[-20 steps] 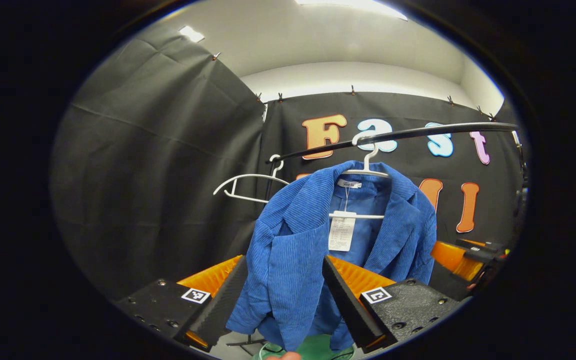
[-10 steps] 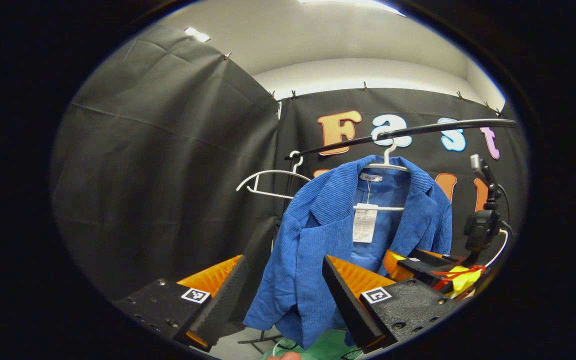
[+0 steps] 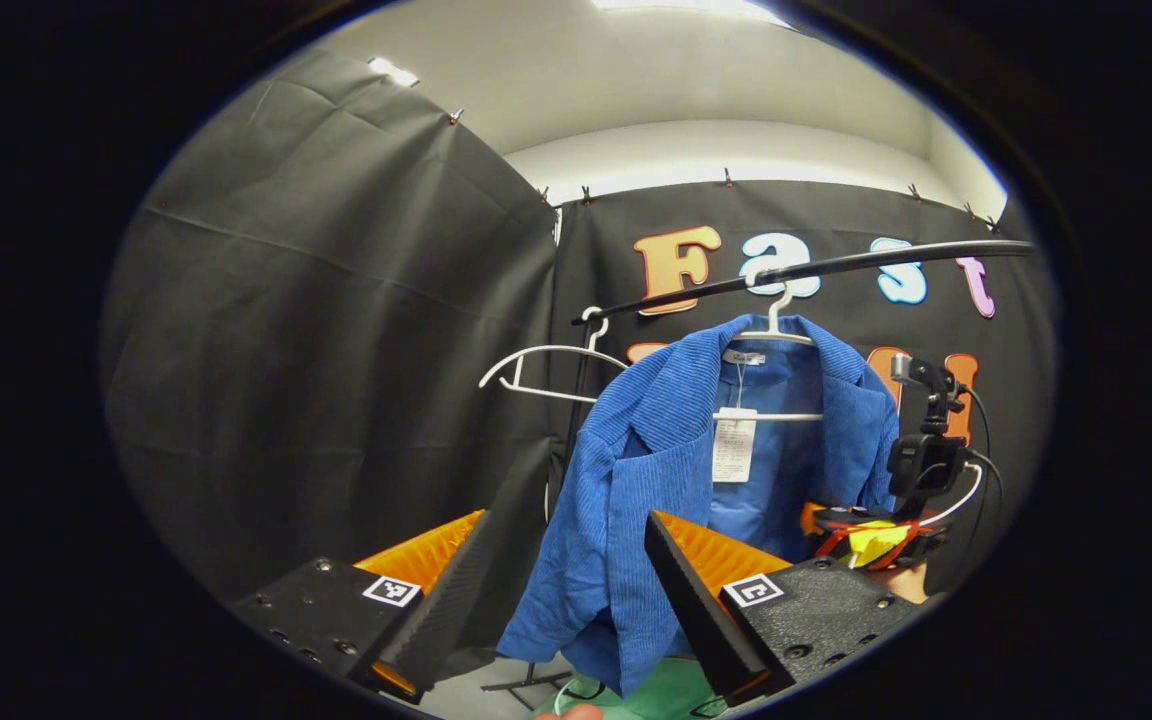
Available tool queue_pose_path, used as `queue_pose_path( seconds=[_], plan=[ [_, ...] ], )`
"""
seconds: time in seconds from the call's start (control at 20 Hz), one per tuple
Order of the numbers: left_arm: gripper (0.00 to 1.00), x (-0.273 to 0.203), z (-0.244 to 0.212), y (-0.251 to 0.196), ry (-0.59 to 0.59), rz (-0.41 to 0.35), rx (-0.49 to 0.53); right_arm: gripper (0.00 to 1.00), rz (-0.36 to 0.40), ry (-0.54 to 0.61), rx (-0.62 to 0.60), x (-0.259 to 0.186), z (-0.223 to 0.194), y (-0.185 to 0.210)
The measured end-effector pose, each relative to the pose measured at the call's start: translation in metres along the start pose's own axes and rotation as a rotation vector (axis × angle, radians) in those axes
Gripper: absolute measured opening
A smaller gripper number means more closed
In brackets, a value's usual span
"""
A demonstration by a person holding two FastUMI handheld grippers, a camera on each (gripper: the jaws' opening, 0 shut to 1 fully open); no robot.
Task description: Grasp the clothes on the hanger with both hands and then place them into the laundry hamper below.
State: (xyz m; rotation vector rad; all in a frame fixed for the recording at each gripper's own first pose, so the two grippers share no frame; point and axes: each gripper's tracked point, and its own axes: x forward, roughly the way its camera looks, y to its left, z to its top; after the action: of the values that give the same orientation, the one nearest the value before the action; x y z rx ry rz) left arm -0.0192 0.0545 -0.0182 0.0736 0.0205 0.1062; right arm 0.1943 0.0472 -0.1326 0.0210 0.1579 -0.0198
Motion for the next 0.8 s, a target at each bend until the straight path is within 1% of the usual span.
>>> queue_pose_path(
  seconds=[0.05, 0.1, 0.3, 0.4, 0.45, 0.5, 0.65, 0.7, 0.75, 0.8],
  plan=[
    [0.92, 0.004, -0.004, -0.006, 0.009, -0.022, -0.009, 0.1, 0.02, -0.006, 0.01, -0.011, 0.005, -0.004],
    [0.92, 0.009, -0.009, -0.015, 0.023, -0.048, -0.021, 0.1, 0.024, -0.025, 0.014, -0.022, 0.013, -0.009],
    [0.93, 0.037, -0.03, -0.062, 0.059, -0.165, -0.068, 0.1, -0.009, -0.155, -0.022, -0.07, 0.064, -0.036],
    [0.92, 0.054, -0.04, -0.085, 0.077, -0.203, -0.08, 0.1, 0.014, -0.161, -0.024, -0.083, 0.078, -0.041],
    [0.93, 0.064, -0.044, -0.093, 0.067, -0.198, -0.092, 0.1, 0.028, -0.153, -0.02, -0.087, 0.083, -0.044],
    [0.95, 0.077, -0.047, -0.097, 0.047, -0.172, -0.109, 0.1, 0.035, -0.154, -0.012, -0.092, 0.087, -0.047],
    [0.95, 0.114, -0.074, -0.108, 0.043, -0.108, -0.143, 0.1, 0.042, -0.161, -0.007, -0.103, 0.095, -0.056],
    [0.92, 0.123, -0.075, -0.112, 0.019, -0.085, -0.139, 0.1, 0.05, -0.162, -0.01, -0.104, 0.097, -0.055],
    [0.95, 0.131, -0.076, -0.113, 0.003, -0.058, -0.137, 0.1, 0.057, -0.163, -0.013, -0.106, 0.098, -0.056],
    [0.92, 0.138, -0.079, -0.112, -0.009, -0.016, -0.135, 0.1, 0.064, -0.164, -0.015, -0.111, 0.099, -0.057]
  ],
)
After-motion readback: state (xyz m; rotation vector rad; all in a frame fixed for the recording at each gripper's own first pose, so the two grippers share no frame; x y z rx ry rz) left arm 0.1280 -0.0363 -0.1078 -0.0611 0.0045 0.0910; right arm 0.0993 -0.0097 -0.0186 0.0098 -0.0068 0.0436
